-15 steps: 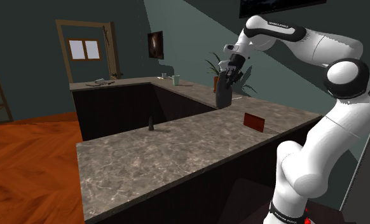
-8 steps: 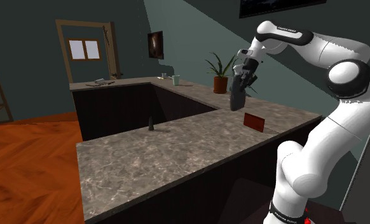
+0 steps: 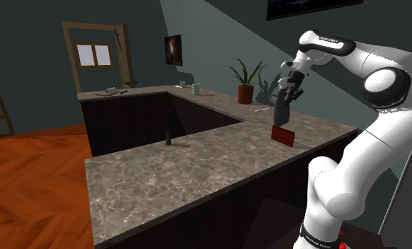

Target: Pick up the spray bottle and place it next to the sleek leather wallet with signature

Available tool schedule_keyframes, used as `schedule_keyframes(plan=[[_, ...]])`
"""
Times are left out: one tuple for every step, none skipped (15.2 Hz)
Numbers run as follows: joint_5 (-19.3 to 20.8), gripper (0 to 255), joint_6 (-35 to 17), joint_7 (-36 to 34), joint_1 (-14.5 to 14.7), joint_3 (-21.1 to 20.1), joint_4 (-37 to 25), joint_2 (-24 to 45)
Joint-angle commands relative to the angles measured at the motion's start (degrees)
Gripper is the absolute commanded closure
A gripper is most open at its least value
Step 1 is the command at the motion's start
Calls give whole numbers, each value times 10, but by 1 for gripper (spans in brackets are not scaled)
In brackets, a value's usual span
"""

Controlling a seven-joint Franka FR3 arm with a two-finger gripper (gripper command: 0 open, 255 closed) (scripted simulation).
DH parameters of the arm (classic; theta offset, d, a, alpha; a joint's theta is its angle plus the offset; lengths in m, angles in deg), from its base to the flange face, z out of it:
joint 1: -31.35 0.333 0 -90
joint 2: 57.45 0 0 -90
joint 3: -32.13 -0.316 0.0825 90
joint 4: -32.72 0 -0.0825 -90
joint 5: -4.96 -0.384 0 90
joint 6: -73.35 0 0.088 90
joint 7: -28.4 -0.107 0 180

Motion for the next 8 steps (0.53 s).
schedule_keyframes(plan=[[13, 255, 11, 29, 15, 40, -19, 2], [19, 255, 16, 41, 24, 59, -28, 3], [26, 255, 21, 54, 34, 80, -39, 3], [33, 255, 27, 66, 46, 101, -50, 2], [41, 255, 32, 77, 59, 122, -62, 0], [50, 255, 39, 90, 76, 148, -78, -2], [53, 255, 31, 91, 71, 145, -67, -6], [55, 255, 24, 92, 67, 143, -57, -8]])
